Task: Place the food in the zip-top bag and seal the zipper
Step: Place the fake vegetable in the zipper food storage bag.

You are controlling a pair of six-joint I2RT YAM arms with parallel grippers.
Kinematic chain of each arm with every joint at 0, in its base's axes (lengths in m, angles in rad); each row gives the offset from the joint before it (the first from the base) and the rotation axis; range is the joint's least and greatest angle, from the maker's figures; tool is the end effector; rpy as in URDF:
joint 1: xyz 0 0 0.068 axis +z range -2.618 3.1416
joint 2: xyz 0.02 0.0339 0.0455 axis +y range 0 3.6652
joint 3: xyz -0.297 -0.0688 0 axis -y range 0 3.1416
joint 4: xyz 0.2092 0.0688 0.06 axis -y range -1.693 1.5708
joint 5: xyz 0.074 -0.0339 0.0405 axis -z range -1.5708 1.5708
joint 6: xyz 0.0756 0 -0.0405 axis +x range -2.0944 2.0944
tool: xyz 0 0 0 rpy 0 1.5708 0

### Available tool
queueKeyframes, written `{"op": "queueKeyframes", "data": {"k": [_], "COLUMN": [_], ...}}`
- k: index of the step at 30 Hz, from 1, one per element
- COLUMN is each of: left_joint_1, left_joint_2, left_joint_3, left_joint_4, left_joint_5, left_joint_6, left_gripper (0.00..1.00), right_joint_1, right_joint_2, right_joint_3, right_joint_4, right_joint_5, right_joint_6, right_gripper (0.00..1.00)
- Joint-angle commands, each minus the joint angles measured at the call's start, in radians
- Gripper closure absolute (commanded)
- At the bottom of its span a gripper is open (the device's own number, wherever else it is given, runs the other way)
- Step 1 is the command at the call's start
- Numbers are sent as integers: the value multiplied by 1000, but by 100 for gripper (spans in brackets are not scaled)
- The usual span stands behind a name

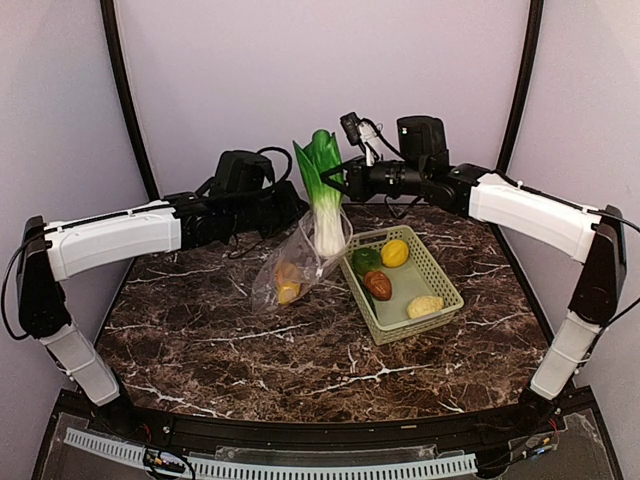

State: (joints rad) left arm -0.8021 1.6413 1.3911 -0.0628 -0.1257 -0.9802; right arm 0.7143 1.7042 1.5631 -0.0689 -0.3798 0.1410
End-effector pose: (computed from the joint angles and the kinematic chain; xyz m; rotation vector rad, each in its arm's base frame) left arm 0.2851 -0.2811 0.3702 -0.2736 2.0173 -1.0702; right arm 0.2960 0.2938 0.4078 -0.7970 1.6886 0.9420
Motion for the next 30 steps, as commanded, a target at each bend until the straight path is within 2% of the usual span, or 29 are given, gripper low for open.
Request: {"op": "queueKeyframes", "data": {"k": [1,4,7,8,13,16,20,24,30], "left_joint_1": [0,0,0,0,4,7,8,9,9], "left_joint_2": [-66,-73,-82,-84,-104,-110,-114,-117,-103], "left_joint_3": [-33,-37,-45,-49,-104,-125,-139,-143,-141], "left_joint_4": [43,52,59,60,111,126,126,129,142], "left_joint_5": [-53,-52,-59,-66,-86,-87,-81,-75,-41], "left_joint_6": [-16,-18,-18,-14,-10,-9,5,31,72], "left_gripper": [99,99,99,99,99,99,99,99,99], "right_joint_1": [9,11,11,11,10,10,4,-16,-35], "right_joint_2": [-47,-34,-39,-45,-82,-93,-105,-113,-82], "right_joint_3": [-9,-31,-50,-51,-57,-54,20,83,182], "right_joint_4": [2,5,-6,-21,-106,-175,-338,-431,-492], "right_joint_5": [-10,7,-73,-106,-160,-198,-249,-202,-222], "right_joint_6": [15,-2,-15,-32,-61,-78,-210,-297,-321], "right_gripper": [100,99,82,79,76,63,47,37,20]}}
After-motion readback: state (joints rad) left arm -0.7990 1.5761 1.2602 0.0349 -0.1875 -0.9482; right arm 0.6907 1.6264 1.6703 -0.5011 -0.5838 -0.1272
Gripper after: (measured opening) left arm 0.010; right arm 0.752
